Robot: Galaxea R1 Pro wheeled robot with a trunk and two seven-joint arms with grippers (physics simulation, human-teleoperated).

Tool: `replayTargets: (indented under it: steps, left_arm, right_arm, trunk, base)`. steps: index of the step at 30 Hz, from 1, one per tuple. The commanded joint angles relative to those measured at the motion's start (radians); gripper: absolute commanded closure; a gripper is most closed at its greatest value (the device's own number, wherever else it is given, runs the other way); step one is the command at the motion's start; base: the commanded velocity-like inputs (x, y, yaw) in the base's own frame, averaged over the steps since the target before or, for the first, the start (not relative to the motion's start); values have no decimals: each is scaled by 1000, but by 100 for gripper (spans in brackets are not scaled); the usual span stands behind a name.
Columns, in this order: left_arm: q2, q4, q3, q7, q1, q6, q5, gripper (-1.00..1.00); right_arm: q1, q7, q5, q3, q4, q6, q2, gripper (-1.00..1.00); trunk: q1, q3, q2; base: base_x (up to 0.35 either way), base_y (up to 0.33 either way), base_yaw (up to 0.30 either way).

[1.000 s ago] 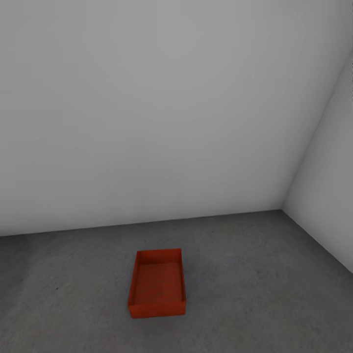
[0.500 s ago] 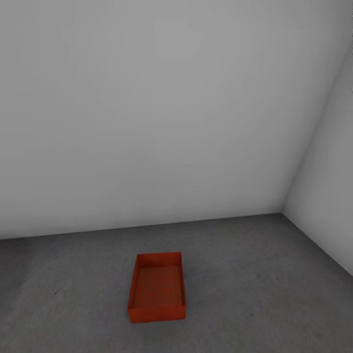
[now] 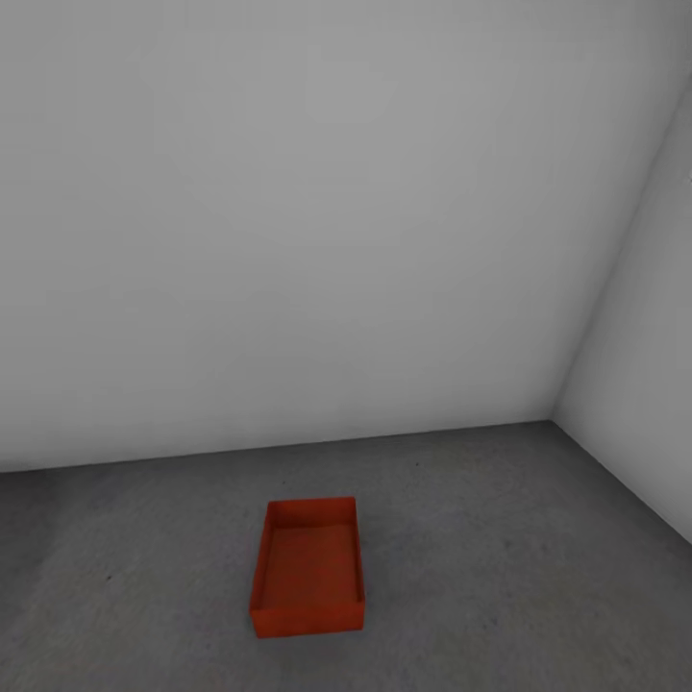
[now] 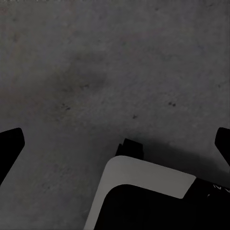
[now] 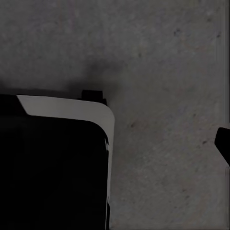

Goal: Move the two storage containers from the living room to the garage. In the garage, place one container on the floor and stack the other container on top of it (either order is fine).

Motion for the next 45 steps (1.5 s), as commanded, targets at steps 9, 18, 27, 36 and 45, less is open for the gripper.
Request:
replayTargets:
  steps: [9, 18, 27, 36, 45]
  left_arm:
    - [0, 0, -9, 2, 0, -2, 9, -100]
    - [-58, 5, -6, -5, 7, 12, 20, -100]
    - [-63, 5, -5, -7, 86, 0, 19, -100]
    - [-57, 6, -5, -7, 93, 0, 20, -100]
    - [-44, 6, -5, -7, 93, 2, 22, -100]
  right_arm:
    - [-1, -1, -8, 11, 3, -6, 0, -100]
    - [-1, 0, -11, 11, 3, -6, 9, -100]
    - [-1, 10, -15, 8, 3, -9, 6, -100]
    - [-1, 10, -14, 9, 3, -9, 5, -100]
    - [-1, 10, -11, 9, 3, -8, 7, -100]
  trunk:
    - [0, -1, -1]
    - [0, 0, -1]
    - [0, 13, -1]
    - [0, 28, -1]
    - [0, 42, -1]
  base:
    - [0, 0, 0]
    - [0, 0, 0]
    - [0, 0, 0]
    - [0, 0, 0]
    - [0, 0, 0]
